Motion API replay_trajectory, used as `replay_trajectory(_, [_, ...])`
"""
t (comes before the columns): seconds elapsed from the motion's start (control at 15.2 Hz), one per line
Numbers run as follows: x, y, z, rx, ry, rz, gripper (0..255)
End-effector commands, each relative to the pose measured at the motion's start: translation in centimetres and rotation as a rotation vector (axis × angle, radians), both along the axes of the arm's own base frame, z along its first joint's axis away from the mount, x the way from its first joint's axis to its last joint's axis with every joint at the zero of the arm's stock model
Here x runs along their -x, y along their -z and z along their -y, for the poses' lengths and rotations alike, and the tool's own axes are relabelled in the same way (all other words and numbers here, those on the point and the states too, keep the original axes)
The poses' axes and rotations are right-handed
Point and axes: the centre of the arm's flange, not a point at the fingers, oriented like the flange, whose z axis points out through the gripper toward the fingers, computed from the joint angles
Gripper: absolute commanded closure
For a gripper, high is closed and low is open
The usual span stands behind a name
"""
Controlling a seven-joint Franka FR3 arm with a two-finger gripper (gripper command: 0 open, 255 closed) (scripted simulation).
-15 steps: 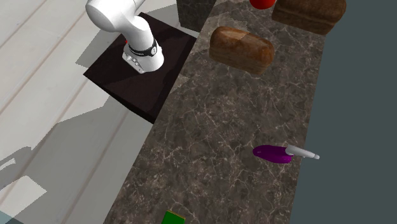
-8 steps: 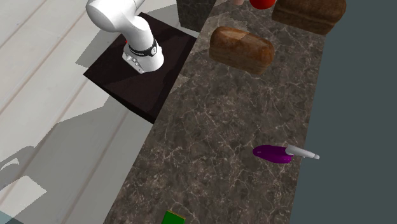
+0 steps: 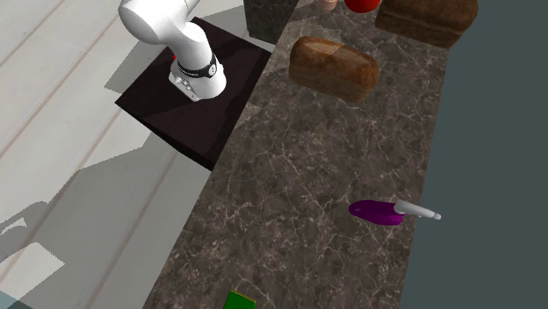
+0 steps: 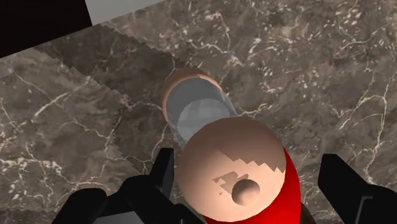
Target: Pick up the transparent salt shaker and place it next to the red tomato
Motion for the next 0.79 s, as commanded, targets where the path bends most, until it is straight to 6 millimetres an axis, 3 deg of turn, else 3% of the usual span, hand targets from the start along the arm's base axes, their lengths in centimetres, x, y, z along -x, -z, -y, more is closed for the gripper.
replay_trajectory(0.0, [0.0,0.0,0.0,0.000,0.000,0.000,0])
replay_trajectory(0.26, [0.3,-4.9,0.8,0.000,0.000,0.000,0])
replay_trajectory(0.73, [0.3,-4.9,0.8,0.000,0.000,0.000,0])
